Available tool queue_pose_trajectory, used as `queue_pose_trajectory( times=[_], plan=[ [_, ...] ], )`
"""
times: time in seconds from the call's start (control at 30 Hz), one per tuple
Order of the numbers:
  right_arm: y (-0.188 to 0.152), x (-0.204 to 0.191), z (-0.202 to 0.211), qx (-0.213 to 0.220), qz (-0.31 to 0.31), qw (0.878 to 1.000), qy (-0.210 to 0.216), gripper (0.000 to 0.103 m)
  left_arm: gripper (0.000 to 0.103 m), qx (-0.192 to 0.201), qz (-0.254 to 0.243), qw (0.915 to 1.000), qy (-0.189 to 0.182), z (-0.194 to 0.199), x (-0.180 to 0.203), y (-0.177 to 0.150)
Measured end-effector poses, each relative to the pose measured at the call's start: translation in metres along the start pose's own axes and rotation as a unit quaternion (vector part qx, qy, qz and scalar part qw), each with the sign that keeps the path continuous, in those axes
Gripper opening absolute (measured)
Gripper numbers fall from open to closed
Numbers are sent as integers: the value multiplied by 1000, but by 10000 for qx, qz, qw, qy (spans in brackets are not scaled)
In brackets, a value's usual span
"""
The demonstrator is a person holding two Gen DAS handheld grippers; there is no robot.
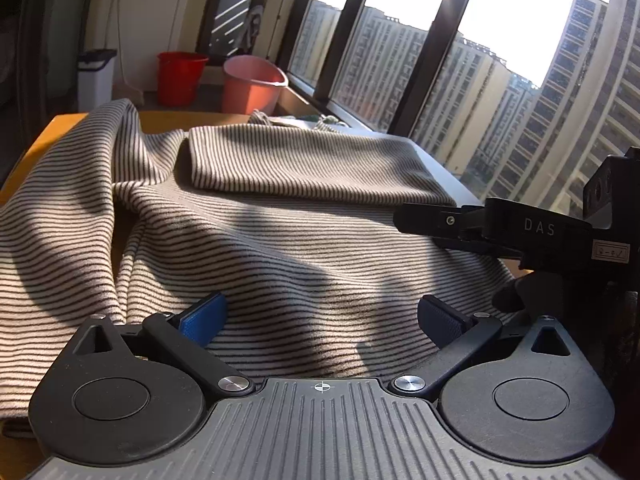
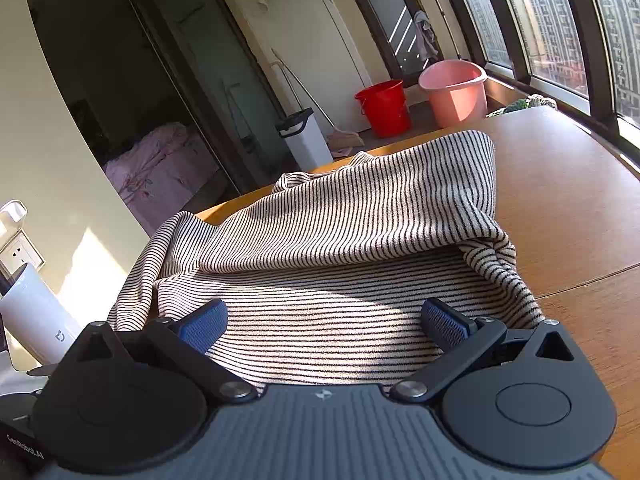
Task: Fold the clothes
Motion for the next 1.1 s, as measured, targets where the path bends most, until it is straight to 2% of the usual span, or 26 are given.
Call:
queue_pose_trajectory(
  times=[0.13,0.2,0.27,0.33,0.43,0.53,0.67,0.73,0.77,0.8,0.83,0.87,0.9,0.93,1.0,1.1],
  plan=[
    [-1,8,3,116,-255,9994,178,103,103,49,-915,9943,553,26,-3,-2],
    [-1,9,3,126,-277,9993,193,103,103,73,-1369,9871,827,39,-4,-3],
    [-1,8,3,119,-253,9995,173,103,102,62,-1824,9750,1270,55,-17,-5],
    [-1,7,2,118,-247,9995,163,103,99,-27,-1982,9674,1577,67,-33,-5],
    [-1,5,0,118,-242,9995,150,103,98,-163,-2042,9617,1824,83,-54,-7],
    [-1,6,0,106,-208,9997,120,103,97,-264,-2138,9567,1957,85,-66,-10],
    [-2,4,-1,93,-172,9998,86,103,92,-406,-2232,9550,1909,68,-71,-17],
    [-2,5,-1,98,-178,9998,87,103,90,-265,-2229,9580,1787,60,-69,-16],
    [-2,5,-1,101,-184,9997,89,103,86,-250,-2209,9590,1758,57,-69,-13],
    [-2,5,-1,103,-189,9997,92,103,73,-227,-2203,9594,1747,55,-70,-12],
    [-2,5,-1,104,-189,9997,90,103,54,-189,-2199,9588,1786,50,-71,-9],
    [-2,5,-2,103,-185,9997,85,103,44,-187,-2164,9590,1821,46,-73,-7],
    [-3,5,-2,103,-182,9997,82,103,24,-186,-2129,9591,1856,43,-76,-5],
    [-3,4,-3,104,-181,9998,78,103,17,-174,-2044,9606,1876,40,-78,-2],
    [-4,4,-3,106,-182,9998,76,103,15,-146,-1806,9668,1801,39,-84,4],
    [-4,3,-3,101,-165,9998,59,103,12,-32,-1392,9795,1459,48,-84,21]
  ],
)
Point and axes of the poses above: each gripper's, at about its wrist camera, not at the fingertips, and z roughly against the way its jaws point, x to its right, y to its top, the point moved 4 cm from there along -z, roughly the way its jaws point, and after that the axes turned 8 degrees about z, right-handed, at the moved point
